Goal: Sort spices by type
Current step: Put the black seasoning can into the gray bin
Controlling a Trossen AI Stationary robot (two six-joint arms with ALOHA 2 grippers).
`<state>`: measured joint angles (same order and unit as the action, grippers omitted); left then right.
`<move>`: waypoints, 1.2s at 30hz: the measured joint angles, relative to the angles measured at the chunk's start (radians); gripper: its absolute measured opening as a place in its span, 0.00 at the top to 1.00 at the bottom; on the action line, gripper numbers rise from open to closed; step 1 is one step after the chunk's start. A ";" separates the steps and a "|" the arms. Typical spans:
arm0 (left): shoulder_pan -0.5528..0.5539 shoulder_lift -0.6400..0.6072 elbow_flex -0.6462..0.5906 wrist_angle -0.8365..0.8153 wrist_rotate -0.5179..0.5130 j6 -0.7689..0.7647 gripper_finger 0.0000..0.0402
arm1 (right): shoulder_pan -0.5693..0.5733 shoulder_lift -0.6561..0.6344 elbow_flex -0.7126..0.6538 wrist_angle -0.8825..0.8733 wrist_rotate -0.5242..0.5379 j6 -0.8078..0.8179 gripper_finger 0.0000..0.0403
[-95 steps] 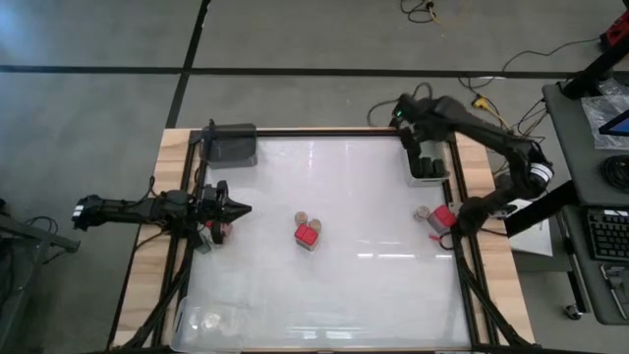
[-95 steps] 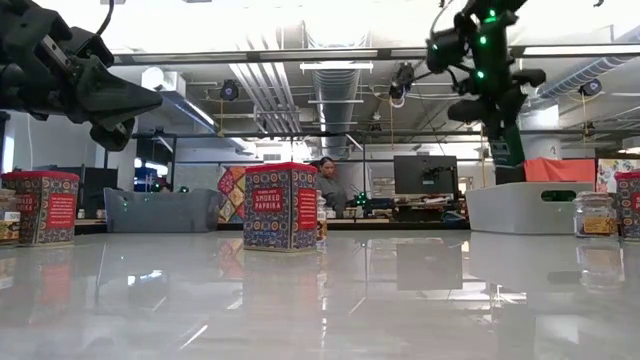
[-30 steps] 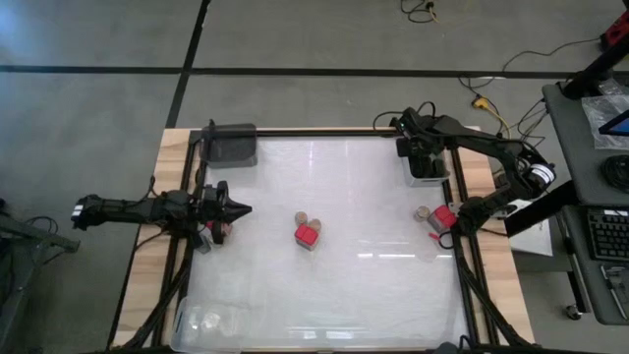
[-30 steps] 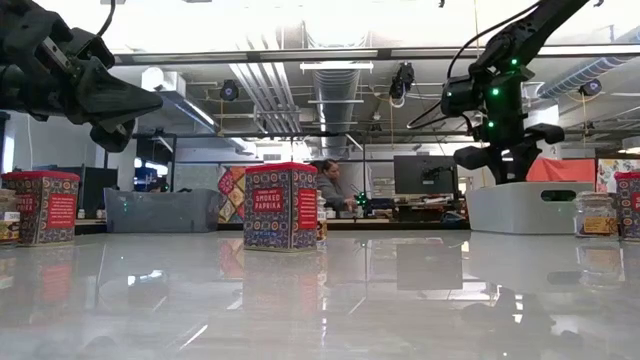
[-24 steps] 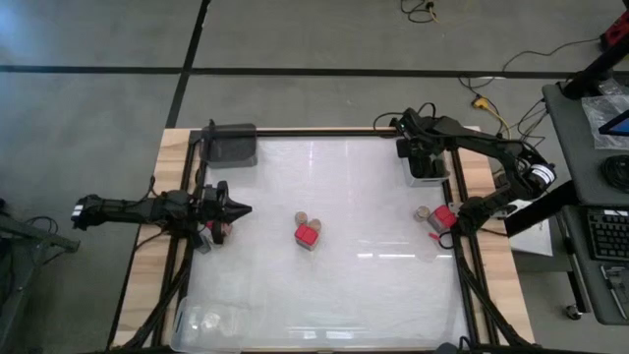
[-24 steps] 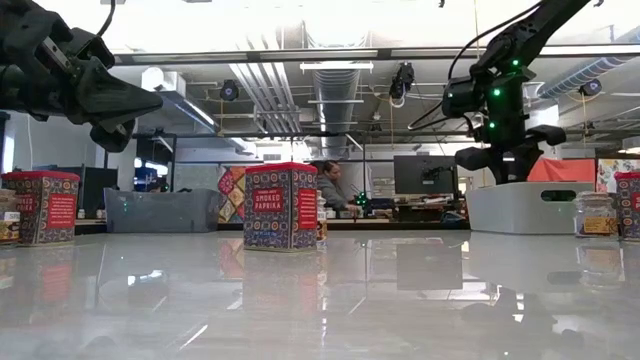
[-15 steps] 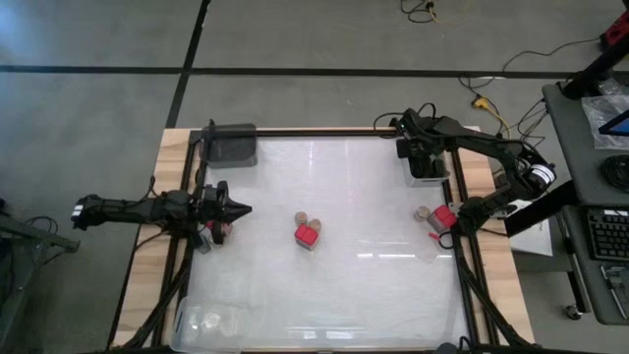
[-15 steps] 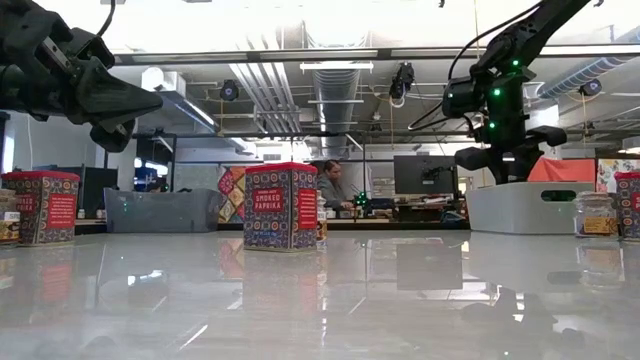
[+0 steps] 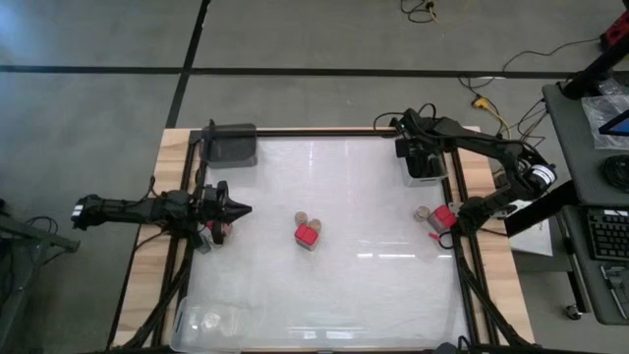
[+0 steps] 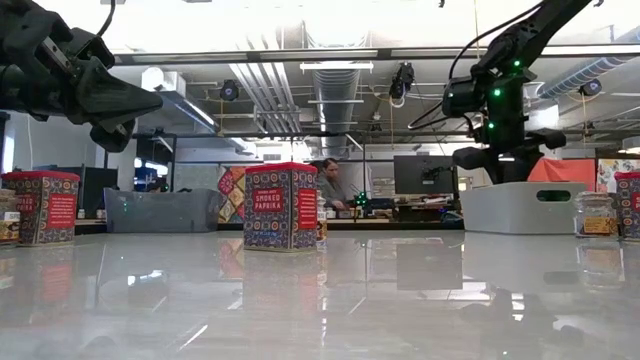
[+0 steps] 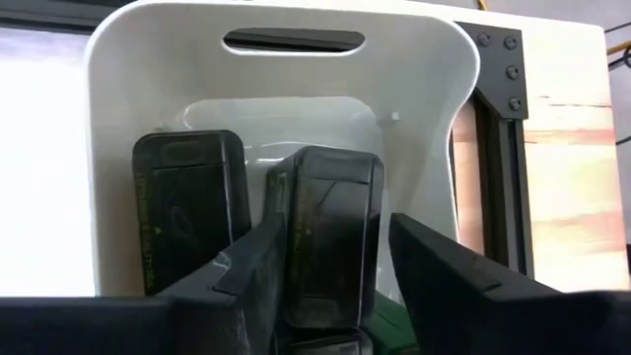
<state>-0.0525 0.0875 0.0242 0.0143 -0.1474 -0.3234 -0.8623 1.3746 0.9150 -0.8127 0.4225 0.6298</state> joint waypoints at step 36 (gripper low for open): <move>0.000 0.000 0.000 0.000 0.000 0.000 0.99 | 0.160 -0.111 -0.110 -0.028 0.303 0.460 0.93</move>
<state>-0.0526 0.0875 0.0242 0.0143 -0.1474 -0.3233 -0.7027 1.2635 0.8054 -0.8407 0.7259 1.0895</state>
